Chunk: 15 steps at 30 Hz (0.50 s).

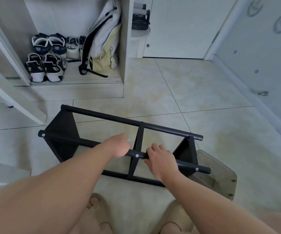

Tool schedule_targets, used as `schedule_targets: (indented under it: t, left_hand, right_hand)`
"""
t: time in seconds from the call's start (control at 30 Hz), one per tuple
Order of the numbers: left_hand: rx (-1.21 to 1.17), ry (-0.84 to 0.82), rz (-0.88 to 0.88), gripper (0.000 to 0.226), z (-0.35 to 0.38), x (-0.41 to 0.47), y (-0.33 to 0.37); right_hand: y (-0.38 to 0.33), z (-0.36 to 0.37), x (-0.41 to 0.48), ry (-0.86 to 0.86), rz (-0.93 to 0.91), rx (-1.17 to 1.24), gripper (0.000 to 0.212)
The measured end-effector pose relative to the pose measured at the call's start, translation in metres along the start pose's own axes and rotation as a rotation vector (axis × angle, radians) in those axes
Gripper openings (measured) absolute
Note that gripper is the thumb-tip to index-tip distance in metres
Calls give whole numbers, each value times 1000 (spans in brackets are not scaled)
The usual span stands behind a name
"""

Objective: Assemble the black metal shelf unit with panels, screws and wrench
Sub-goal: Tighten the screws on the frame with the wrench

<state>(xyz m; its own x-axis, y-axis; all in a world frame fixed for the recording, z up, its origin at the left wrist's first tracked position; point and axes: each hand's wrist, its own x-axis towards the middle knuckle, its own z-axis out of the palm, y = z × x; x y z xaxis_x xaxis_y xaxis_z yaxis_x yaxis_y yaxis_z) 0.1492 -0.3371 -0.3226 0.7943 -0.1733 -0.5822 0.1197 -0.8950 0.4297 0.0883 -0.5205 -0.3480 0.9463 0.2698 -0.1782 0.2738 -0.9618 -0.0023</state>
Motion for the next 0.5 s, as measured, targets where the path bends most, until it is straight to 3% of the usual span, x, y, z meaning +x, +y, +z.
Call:
schedule_targets:
  t: [0.17, 0.33, 0.5]
  left_hand:
    - [-55, 28, -21, 13, 34, -12, -13]
    - [-50, 63, -2, 14, 51, -30, -12]
    - [-94, -3, 30, 18, 58, -42, -10]
  right_hand:
    - [-5, 13, -27, -16, -9, -9, 33]
    - [-5, 17, -44, -7, 40, 62, 33]
    - [1, 11, -61, -139, 6, 69, 41]
